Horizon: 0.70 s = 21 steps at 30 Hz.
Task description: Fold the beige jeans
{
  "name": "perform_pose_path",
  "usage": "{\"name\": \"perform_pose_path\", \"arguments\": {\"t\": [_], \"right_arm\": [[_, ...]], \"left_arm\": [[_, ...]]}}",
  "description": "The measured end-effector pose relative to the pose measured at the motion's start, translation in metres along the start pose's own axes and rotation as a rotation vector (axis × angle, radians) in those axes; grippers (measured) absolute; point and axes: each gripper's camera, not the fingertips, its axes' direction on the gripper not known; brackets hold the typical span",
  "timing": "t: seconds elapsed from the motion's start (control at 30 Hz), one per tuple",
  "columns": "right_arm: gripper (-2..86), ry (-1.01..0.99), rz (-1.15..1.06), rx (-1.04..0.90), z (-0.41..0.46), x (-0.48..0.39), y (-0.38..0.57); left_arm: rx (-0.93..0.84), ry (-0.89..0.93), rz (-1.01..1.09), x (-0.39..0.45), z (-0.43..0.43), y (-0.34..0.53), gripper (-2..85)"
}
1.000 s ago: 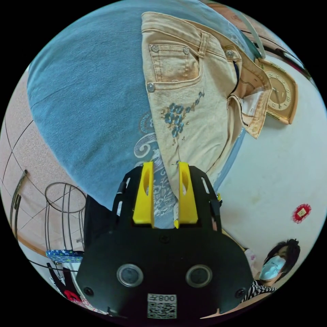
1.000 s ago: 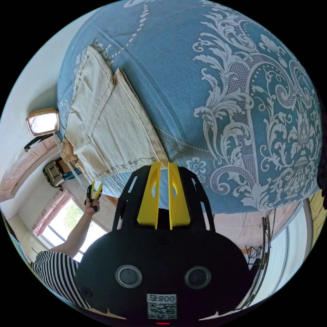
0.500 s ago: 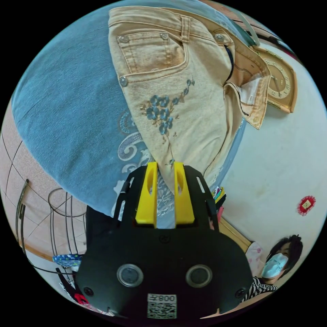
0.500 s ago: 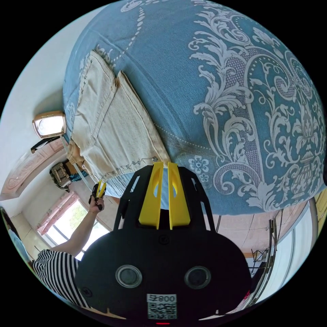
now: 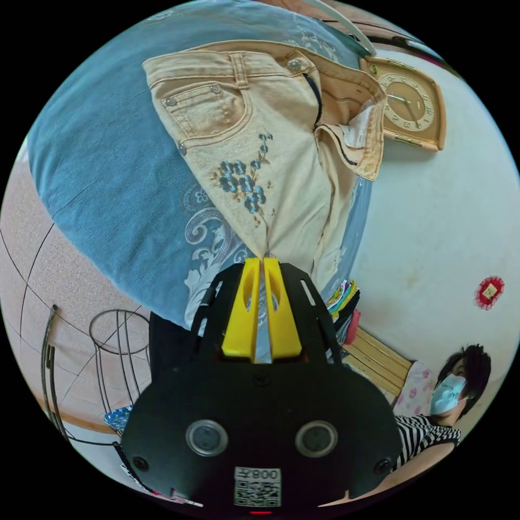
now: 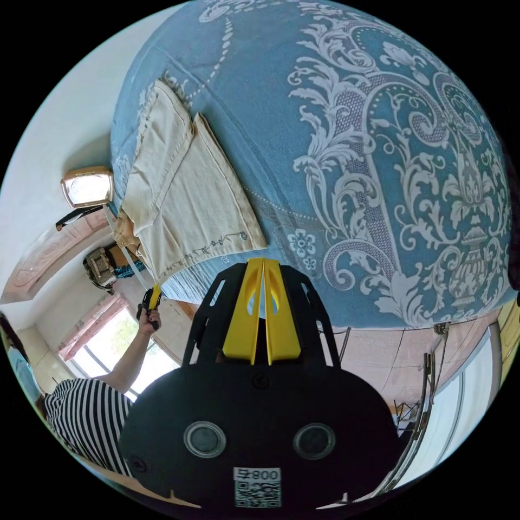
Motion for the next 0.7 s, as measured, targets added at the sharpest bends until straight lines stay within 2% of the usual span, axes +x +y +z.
{"name": "perform_pose_path", "arguments": {"t": [0.2,0.33,0.5,0.7], "right_arm": [[8.0,0.041,-0.051,0.035,0.018,-0.008,-0.017],[6.8,0.13,-0.028,0.043,0.029,-0.014,-0.024],[5.0,0.133,-0.008,0.066,0.031,-0.011,-0.026],[2.6,0.096,-0.066,0.002,0.033,-0.016,-0.039]], "left_arm": [[-0.021,-0.038,-0.018,0.029,0.02,-0.007,1.2],[-0.018,-0.028,-0.03,0.046,0.028,-0.006,1.2],[-0.023,-0.052,-0.023,0.083,0.042,-0.006,1.2],[-0.02,-0.043,-0.004,0.13,0.055,-0.003,1.2]]}}
